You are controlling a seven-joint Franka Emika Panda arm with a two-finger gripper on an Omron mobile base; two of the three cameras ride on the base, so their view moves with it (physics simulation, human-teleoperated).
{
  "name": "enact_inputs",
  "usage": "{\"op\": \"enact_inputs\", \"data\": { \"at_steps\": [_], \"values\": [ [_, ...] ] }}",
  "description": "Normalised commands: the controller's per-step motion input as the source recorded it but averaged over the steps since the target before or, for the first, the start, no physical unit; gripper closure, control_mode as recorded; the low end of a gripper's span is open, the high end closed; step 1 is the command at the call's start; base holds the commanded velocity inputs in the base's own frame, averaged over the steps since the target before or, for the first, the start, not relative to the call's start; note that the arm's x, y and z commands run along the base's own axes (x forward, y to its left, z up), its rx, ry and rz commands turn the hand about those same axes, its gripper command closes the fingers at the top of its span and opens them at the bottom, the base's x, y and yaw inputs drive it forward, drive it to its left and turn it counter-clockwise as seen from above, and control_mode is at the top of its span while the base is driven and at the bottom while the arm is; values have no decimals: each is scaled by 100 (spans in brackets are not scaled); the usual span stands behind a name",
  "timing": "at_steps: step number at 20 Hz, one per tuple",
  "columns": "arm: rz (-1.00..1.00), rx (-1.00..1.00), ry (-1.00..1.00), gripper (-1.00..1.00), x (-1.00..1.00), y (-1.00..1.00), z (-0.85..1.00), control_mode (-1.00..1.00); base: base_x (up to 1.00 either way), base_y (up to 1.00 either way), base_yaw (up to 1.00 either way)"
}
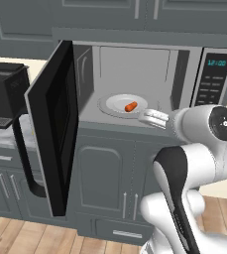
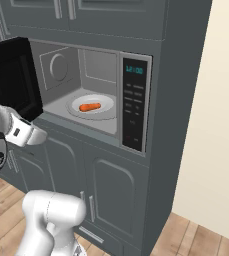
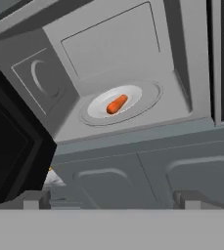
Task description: Pick the carrot from the counter and place it in the microwave. Then turn on the microwave.
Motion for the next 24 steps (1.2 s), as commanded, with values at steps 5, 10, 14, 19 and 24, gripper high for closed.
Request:
{"op": "enact_inputs", "data": {
  "at_steps": [5, 10, 14, 19, 24],
  "values": [
    [0, -7, -12, -100, -51, 5, 0, -100, 0, 0, 0],
    [1, -7, -13, -100, -50, 9, 0, -100, 0, 0, 0],
    [3, -7, -14, -100, -47, 14, 0, -100, 0, 0, 0],
    [4, -7, -16, -100, -49, 6, 0, -100, 0, 0, 0],
    [4, -8, -15, -100, -52, 6, 0, -100, 0, 0, 0]
  ]
}}
